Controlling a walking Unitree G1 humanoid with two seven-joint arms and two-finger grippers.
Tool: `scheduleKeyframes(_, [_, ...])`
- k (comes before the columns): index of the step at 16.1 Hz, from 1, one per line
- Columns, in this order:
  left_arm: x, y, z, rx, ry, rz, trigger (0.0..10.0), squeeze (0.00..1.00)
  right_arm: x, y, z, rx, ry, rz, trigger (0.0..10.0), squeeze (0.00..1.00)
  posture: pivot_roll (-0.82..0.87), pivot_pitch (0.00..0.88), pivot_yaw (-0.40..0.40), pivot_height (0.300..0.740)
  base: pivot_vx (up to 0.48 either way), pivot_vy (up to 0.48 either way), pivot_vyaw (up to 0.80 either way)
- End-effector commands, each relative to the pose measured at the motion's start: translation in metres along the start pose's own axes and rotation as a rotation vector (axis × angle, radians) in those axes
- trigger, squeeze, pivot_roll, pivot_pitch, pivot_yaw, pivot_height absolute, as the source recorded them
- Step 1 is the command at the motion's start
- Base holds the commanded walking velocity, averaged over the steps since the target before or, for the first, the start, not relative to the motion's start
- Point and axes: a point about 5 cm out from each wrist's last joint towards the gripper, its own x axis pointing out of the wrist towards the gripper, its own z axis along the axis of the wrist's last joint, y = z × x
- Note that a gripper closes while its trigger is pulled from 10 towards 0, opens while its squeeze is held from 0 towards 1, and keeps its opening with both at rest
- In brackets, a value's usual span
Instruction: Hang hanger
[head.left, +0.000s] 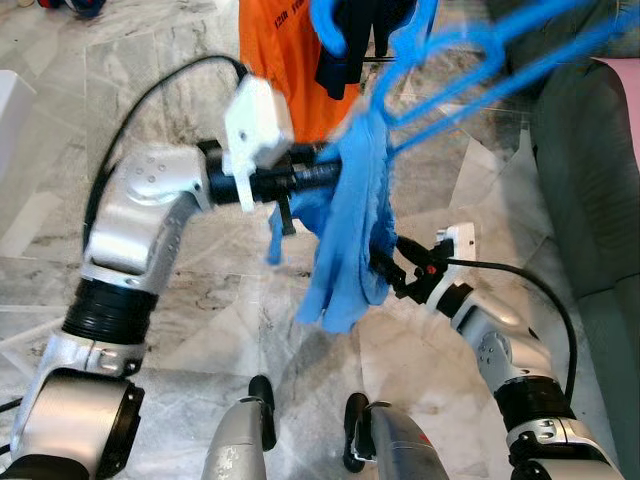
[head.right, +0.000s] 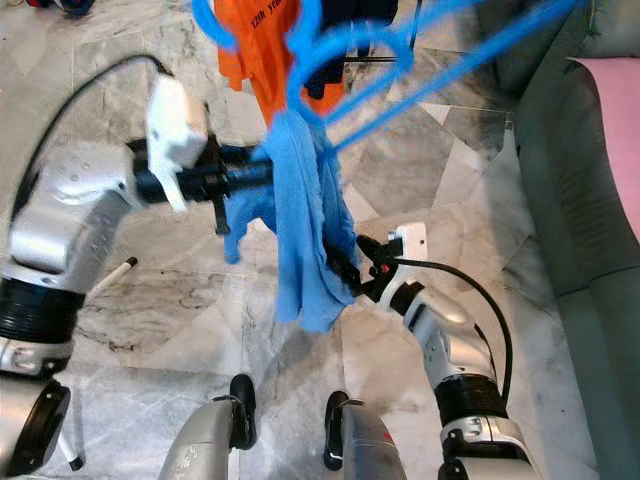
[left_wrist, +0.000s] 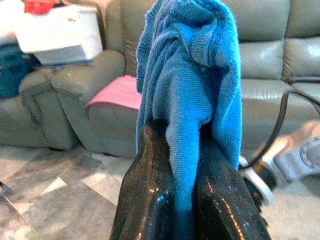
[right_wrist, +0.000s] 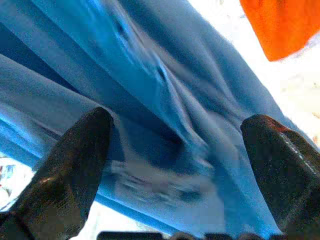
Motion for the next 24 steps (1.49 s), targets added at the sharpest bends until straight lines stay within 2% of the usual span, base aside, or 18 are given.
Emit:
scheduleKeyframes(1, [0.001,0.000,0.017,0.047,-0.044,-0.014,0.0,0.00,-0.002,-0.002,-0.006,0.019,0.004,-0.020,10.0,0.00,0.06,0.343,-0.018,0.740,0.000,0.000,0.00])
scheduleKeyframes(2, [0.001,-0.001,0.020,0.044,-0.055,-0.016,0.0,0.00,-0.002,-0.004,-0.006,0.023,0.002,-0.028,9.7,0.00,0.06,0.342,-0.018,0.740,0.000,0.000,0.00])
scheduleKeyframes(3, [0.000,-0.001,0.021,0.046,-0.059,-0.015,0.0,0.00,-0.002,-0.005,-0.006,0.026,0.001,-0.034,4.0,0.00,0.06,0.342,-0.018,0.740,0.000,0.000,0.00])
scheduleKeyframes(4, [-0.001,0.000,0.023,0.047,-0.061,-0.012,0.0,0.00,-0.003,-0.008,-0.006,0.031,-0.002,-0.049,0.3,0.00,0.06,0.341,-0.019,0.740,0.000,0.000,0.00])
scheduleKeyframes(5, [-0.002,0.002,0.027,0.043,-0.074,-0.007,0.0,0.00,-0.004,-0.010,-0.007,0.038,-0.007,-0.062,0.0,0.00,0.06,0.339,-0.018,0.740,0.000,0.000,0.00])
scheduleKeyframes(8, [-0.002,0.003,0.037,0.040,-0.106,-0.004,0.0,0.00,-0.005,-0.015,-0.007,0.059,-0.020,-0.096,0.0,0.00,0.06,0.340,-0.019,0.740,0.000,0.000,0.00])
scheduleKeyframes(24, [0.000,0.001,0.038,0.032,-0.111,-0.003,0.0,0.00,-0.010,-0.028,-0.005,0.099,-0.063,-0.169,0.0,0.00,0.07,0.337,-0.015,0.740,0.000,0.000,0.00])
